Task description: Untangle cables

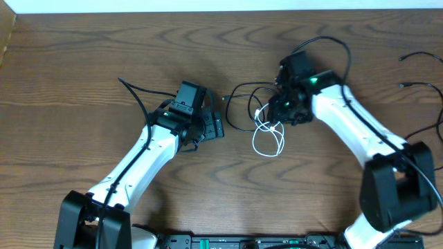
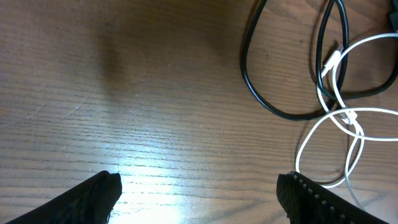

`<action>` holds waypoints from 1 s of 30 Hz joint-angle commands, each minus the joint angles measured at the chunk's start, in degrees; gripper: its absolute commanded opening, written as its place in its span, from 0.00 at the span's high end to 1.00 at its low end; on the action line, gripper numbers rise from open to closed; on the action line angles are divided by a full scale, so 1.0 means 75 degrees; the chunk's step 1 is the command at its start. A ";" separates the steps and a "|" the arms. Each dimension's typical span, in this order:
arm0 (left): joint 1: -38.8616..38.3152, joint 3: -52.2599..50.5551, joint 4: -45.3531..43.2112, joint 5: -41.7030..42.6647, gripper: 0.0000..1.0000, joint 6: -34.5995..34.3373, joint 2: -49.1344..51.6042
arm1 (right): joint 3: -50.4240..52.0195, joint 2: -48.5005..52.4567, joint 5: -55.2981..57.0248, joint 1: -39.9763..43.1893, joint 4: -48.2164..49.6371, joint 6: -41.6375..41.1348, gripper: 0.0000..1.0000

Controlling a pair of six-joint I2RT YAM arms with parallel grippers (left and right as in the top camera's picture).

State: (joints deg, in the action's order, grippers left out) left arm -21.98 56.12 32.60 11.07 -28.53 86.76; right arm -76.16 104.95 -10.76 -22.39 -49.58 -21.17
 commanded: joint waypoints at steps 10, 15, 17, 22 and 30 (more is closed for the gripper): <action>-0.0003 -0.0096 0.0041 -0.0023 0.15 0.0006 0.0012 | -0.0504 0.0204 0.0793 0.0367 0.0012 -0.0230 0.99; -0.0003 -0.0096 0.0044 -0.0023 0.15 0.0026 0.0012 | -0.2361 -0.1507 0.0822 0.2078 -0.0280 0.0664 0.99; -0.0003 -0.0096 0.0041 -0.0020 0.15 0.0026 0.0012 | -0.2483 -0.1944 0.0822 0.2684 -0.0079 0.0662 0.99; -0.0003 -0.0096 0.0041 -0.0020 0.15 0.0023 0.0012 | -0.2474 -0.2305 0.1070 0.4468 -0.0020 0.0670 0.99; -0.0003 -0.0096 0.0044 -0.0017 0.15 0.0023 0.0012 | -0.2474 -0.1804 0.2425 0.6356 0.0726 0.0918 0.99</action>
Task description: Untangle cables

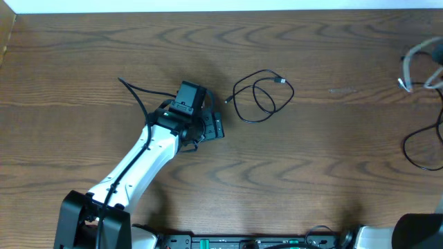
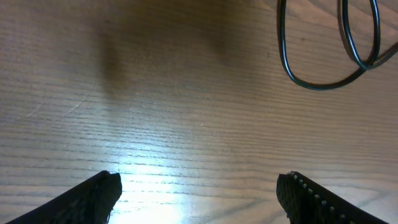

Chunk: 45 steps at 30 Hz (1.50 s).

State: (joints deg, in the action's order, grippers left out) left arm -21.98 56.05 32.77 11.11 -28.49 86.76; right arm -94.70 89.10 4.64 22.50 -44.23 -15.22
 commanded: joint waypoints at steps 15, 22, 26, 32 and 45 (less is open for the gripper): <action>-0.0003 -0.0087 0.0020 -0.0026 0.15 0.0017 0.0012 | 0.0000 0.0994 -0.4068 -0.0350 -0.0833 0.1338 0.24; -0.0003 -0.0087 0.0076 -0.0026 0.15 0.0017 0.0012 | 0.1457 0.1011 -0.2722 -0.3220 -0.0114 0.2011 0.22; -0.0003 -0.0087 0.0085 -0.0026 0.15 0.0017 0.0012 | 0.2745 0.1014 -0.2716 -0.4494 0.1448 0.2527 0.25; -0.0003 -0.0087 0.0085 -0.0026 0.15 0.0017 0.0012 | 0.4739 0.1014 -0.2212 -0.6038 0.3917 0.4237 0.27; -0.0003 -0.0087 0.0087 -0.0023 0.15 0.0020 0.0012 | 0.6111 0.1364 -0.2209 -0.6371 0.5968 0.3681 0.30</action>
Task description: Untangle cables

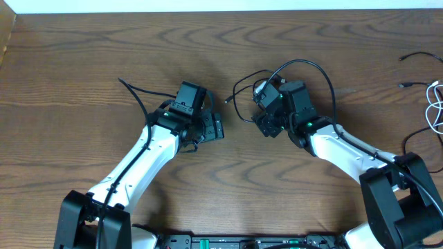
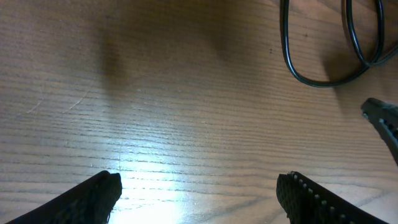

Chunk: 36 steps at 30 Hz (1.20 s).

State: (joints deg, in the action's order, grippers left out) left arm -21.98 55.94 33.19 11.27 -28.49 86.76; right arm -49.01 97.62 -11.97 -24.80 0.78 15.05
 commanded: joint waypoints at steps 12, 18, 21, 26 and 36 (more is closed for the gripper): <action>-0.0003 -0.0073 0.0055 -0.0044 0.15 0.0017 0.0012 | -0.5138 0.1198 0.0207 0.0020 -0.6009 -0.0338 0.03; -0.0003 -0.0073 0.0073 -0.0044 0.15 0.0017 0.0012 | -0.5249 0.2387 0.0163 -0.0023 -0.6073 -0.0382 0.01; -0.0003 -0.0073 0.0111 -0.0044 0.15 0.0017 0.0012 | -0.5138 0.2576 0.0058 -0.0061 -0.5820 -0.0580 0.05; -0.0003 -0.0073 0.0108 -0.0044 0.15 0.0017 0.0012 | -0.4698 0.2885 0.0064 -0.0166 -0.5662 -0.0577 0.23; -0.0003 -0.0073 0.0108 -0.0044 0.15 0.0017 0.0012 | -0.3812 0.2885 0.0178 -0.0163 -0.5091 -0.0816 0.93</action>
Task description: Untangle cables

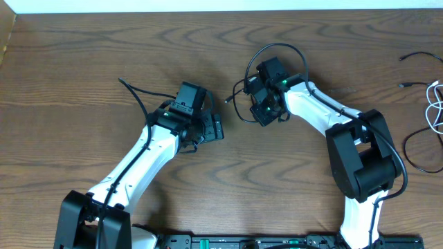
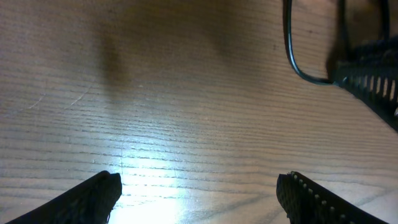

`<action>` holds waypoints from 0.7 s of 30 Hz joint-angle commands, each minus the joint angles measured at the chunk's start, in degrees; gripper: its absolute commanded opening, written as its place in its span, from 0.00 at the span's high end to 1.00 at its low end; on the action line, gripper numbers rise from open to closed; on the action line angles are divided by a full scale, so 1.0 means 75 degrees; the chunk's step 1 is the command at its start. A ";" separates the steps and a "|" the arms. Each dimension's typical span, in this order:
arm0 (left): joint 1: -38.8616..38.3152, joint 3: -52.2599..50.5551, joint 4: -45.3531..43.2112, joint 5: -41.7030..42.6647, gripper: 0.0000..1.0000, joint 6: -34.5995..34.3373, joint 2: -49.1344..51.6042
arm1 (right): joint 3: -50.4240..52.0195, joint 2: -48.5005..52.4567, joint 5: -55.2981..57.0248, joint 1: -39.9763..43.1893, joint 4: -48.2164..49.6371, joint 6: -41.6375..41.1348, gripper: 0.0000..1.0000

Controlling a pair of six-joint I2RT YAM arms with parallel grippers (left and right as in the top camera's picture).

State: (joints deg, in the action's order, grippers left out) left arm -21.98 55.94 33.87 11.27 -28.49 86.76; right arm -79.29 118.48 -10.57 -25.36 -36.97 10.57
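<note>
A black cable (image 1: pixel 237 111) lies coiled at mid-table, and its loop also shows in the left wrist view (image 2: pixel 291 57). My right gripper (image 1: pixel 263 111) is down on the coil's right part and hides most of it. One of its fingers (image 2: pixel 368 81) lies across the cable. I cannot tell whether it grips the cable. A white cable (image 1: pixel 436 104) lies bunched at the table's right edge, apart from the black one. My left gripper (image 1: pixel 216 127) rests just left of the coil, open over bare wood (image 2: pixel 199 183).
More black cables (image 1: pixel 415 142) lie along the far right edge, with loose ends (image 1: pixel 408 57) near the back right. The left arm's own black wire (image 1: pixel 135 93) trails to the left. The table is dark wood (image 1: pixel 83 62).
My right gripper has moved from just right of the black coil to directly on it, further back and left. Its finger now covers the cable in the left wrist view. The left arm is unchanged.
First my right gripper was at the white cable tangled with the black coil. Then the black coil lay alone and the white cable was at the far right. After that the right gripper was back beside the coil, and now it is on it.
</note>
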 commanded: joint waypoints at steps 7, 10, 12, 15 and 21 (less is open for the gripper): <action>-0.0003 -0.0073 0.0020 -0.0044 0.15 0.0017 0.0012 | -0.0927 -0.0425 0.0577 0.0061 -0.1250 -0.0714 0.99; -0.0003 -0.0073 0.0023 -0.0044 0.15 0.0017 0.0012 | -0.2072 -0.1198 0.2702 0.0775 -0.2477 -0.0988 0.99; -0.0003 -0.0073 0.0020 -0.0044 0.15 0.0017 0.0012 | -0.2404 -0.1731 0.3687 0.1460 -0.2862 -0.1014 0.99; -0.0003 -0.0073 0.0023 -0.0044 0.15 0.0017 0.0012 | -0.2463 -0.2588 0.4421 0.2856 -0.2704 -0.1067 0.99; -0.0003 -0.0073 0.0017 -0.0044 0.15 0.0017 0.0012 | -0.2463 -0.3503 0.4007 0.5246 -0.1813 -0.1116 0.99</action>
State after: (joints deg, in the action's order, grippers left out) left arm -21.98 55.94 33.98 11.27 -28.49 86.76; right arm -97.30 94.76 20.38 9.96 -51.40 3.27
